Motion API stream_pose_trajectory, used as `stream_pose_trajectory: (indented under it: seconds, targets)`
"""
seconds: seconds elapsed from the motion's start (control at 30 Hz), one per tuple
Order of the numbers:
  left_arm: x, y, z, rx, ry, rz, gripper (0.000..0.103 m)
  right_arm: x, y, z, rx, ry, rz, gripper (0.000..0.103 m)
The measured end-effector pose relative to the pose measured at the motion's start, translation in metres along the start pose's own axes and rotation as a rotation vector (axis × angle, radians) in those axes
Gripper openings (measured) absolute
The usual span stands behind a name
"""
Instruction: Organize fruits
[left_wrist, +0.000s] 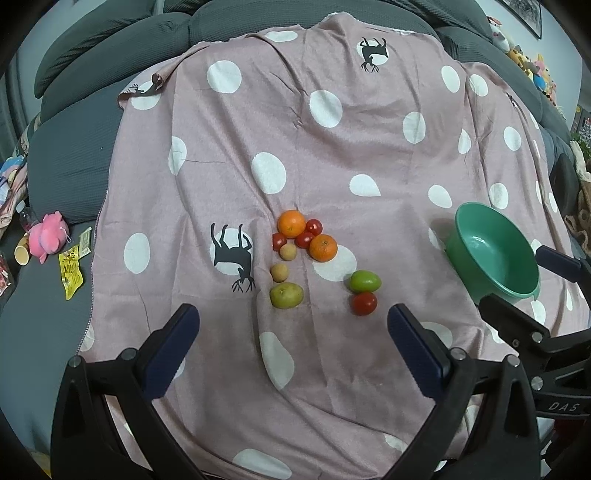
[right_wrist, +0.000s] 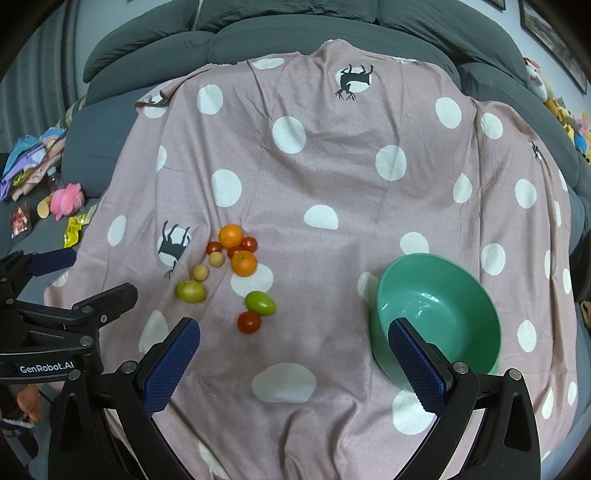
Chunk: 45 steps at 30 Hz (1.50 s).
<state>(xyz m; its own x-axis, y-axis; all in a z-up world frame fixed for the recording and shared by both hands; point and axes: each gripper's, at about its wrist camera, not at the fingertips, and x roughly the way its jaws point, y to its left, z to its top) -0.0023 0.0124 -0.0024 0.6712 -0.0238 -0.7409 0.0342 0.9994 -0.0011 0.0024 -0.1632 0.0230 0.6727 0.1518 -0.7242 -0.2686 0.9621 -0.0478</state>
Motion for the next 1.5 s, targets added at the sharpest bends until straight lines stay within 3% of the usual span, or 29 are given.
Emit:
stream_pose_trajectory:
  seconds: [1.5]
  targets:
    - [0.0042,-0.0021,0.0003,0.001,0.008,-0.007,0.102,0.0066,0.0023,-0.0003,0.003,0.003,-0.003,0.103]
